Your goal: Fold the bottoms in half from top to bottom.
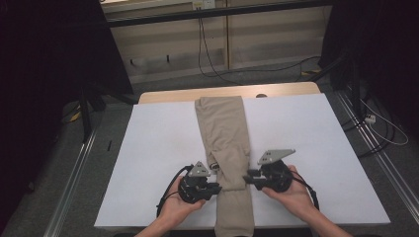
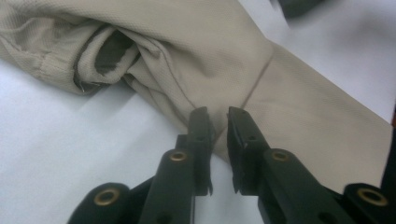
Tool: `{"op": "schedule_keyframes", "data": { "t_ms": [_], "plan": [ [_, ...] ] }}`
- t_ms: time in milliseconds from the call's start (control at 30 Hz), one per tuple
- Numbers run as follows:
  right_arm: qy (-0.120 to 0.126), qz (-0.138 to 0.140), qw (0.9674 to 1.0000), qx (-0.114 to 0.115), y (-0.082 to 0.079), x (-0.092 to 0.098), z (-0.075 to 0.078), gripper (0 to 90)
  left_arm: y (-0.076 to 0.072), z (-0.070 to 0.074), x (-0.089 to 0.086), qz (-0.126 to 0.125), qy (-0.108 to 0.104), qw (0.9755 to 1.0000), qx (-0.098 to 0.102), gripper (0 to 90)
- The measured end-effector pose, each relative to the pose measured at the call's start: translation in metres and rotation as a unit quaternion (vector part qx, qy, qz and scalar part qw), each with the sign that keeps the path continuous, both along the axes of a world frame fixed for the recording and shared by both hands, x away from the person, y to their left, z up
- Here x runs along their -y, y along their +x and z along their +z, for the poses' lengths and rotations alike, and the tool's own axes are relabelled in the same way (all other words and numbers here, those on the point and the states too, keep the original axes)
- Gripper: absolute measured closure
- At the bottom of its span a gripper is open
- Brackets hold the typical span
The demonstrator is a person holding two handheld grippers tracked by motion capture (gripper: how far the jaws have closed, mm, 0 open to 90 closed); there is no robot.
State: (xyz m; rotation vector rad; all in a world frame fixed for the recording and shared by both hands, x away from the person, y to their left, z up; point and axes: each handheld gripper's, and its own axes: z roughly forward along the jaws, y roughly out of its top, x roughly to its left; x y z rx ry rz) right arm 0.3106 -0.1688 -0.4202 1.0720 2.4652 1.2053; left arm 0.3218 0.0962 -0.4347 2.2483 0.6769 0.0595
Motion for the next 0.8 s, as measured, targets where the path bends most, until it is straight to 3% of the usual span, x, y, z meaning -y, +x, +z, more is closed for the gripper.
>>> {"op": "schedule_keyframes", "data": {
  "t_ms": [100,167,200,267,300,367,433,467,533,567,700,800],
  "plan": [
    [0.011,-0.032,0.9994,0.013,0.031,0.004,0.006,65.3,0.019,0.013,0.000,0.033,-0.022,0.9986,0.034,73.8],
    [0.009,-0.043,0.9988,0.022,0.053,0.003,0.007,63.4,0.039,0.019,0.001,0.064,-0.035,0.9964,0.042,69.0],
    [0.012,-0.047,0.9988,0.013,0.064,0.001,0.006,62.5,0.047,0.020,0.002,0.075,-0.035,0.9955,0.046,64.6],
    [0.011,-0.061,0.9981,0.002,0.081,-0.003,0.001,61.0,0.068,0.019,0.008,0.089,-0.026,0.9950,0.037,57.3],
    [0.007,-0.064,0.9979,0.001,0.086,-0.005,-0.001,60.0,0.078,0.015,0.013,0.106,-0.016,0.9934,0.041,52.4],
    [0.002,-0.072,0.9973,-0.013,0.099,-0.010,-0.010,56.7,0.090,0.006,0.019,0.100,-0.009,0.9944,0.033,43.9],
    [-0.002,-0.072,0.9971,-0.024,0.103,-0.013,-0.017,58.3,0.095,-0.003,0.024,0.093,-0.004,0.9955,0.012,42.7],
    [-0.003,-0.071,0.9969,-0.035,0.103,-0.014,-0.021,66.7,0.094,-0.003,0.025,0.087,-0.002,0.9961,0.008,47.4],
    [0.012,-0.053,0.9978,-0.039,0.099,-0.014,-0.021,83.0,0.086,0.001,0.025,0.075,-0.007,0.9970,0.020,76.0],
    [0.015,-0.052,0.9982,-0.029,0.095,-0.014,-0.018,86.9,0.083,0.006,0.024,0.076,-0.011,0.9967,0.028,82.4],
    [0.049,-0.035,0.9982,0.001,0.070,-0.009,0.004,88.0,0.059,0.032,0.012,0.048,-0.056,0.9964,0.044,86.8],
    [0.071,-0.015,0.9971,0.023,0.037,-0.002,0.024,88.0,0.021,0.045,0.001,0.014,-0.078,0.9951,0.060,87.2]
  ]
}}
